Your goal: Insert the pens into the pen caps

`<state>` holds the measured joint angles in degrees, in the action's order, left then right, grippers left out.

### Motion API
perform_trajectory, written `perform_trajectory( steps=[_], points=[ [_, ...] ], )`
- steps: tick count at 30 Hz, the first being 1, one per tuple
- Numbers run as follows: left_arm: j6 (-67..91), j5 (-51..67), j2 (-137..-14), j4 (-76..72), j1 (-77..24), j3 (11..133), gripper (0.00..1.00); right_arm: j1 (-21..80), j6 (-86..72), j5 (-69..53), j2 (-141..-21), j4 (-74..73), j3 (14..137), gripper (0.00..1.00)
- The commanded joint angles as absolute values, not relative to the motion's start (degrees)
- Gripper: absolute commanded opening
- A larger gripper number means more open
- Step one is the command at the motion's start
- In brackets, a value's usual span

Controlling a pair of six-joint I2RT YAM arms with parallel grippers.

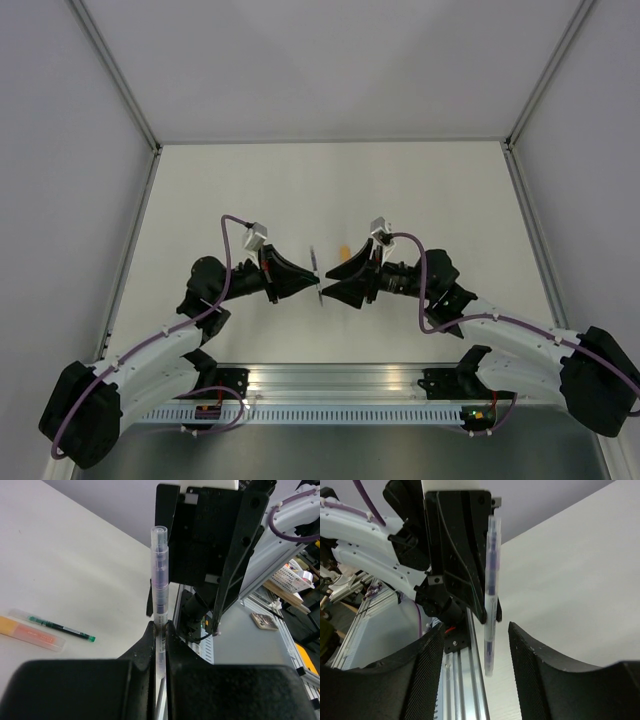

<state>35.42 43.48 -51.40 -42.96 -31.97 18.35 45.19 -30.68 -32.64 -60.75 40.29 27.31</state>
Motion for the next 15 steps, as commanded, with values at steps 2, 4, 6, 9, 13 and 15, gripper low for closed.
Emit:
perform_trajectory(
  steps=[2, 4, 6, 9, 13, 15],
  points=[
    [33.93, 42.10, -50.01, -45.53, -32.08, 18.37, 0.02, 46.32, -28.74, -36.83, -59.85, 42.46, 25.40, 0.64],
    [34.10, 42.01, -49.83, -45.61, -32.08, 18.37, 0.02, 46.93, -27.43, -36.13, -60.38, 40.70, 25.93, 0.67],
    [34.71, 42.19, -49.22, -45.97, -32.08, 18.19, 0.02, 47.81, -26.72, -35.77, -61.08, 40.52, 26.37, 0.68],
    [35.07, 41.84, -48.17, -46.32, -32.08, 17.84, 0.02, 49.12, -26.02, -35.25, -62.83, 40.52, 27.24, 0.68],
    [35.24, 41.66, -47.64, -46.49, -32.08, 17.58, 0.02, 51.15, -24.79, -34.02, -65.56, 39.56, 28.91, 0.66],
    [35.68, 41.84, -47.64, -46.93, -32.08, 17.58, 0.02, 52.12, -24.26, -32.79, -66.71, 39.55, 29.18, 0.65]
  ],
)
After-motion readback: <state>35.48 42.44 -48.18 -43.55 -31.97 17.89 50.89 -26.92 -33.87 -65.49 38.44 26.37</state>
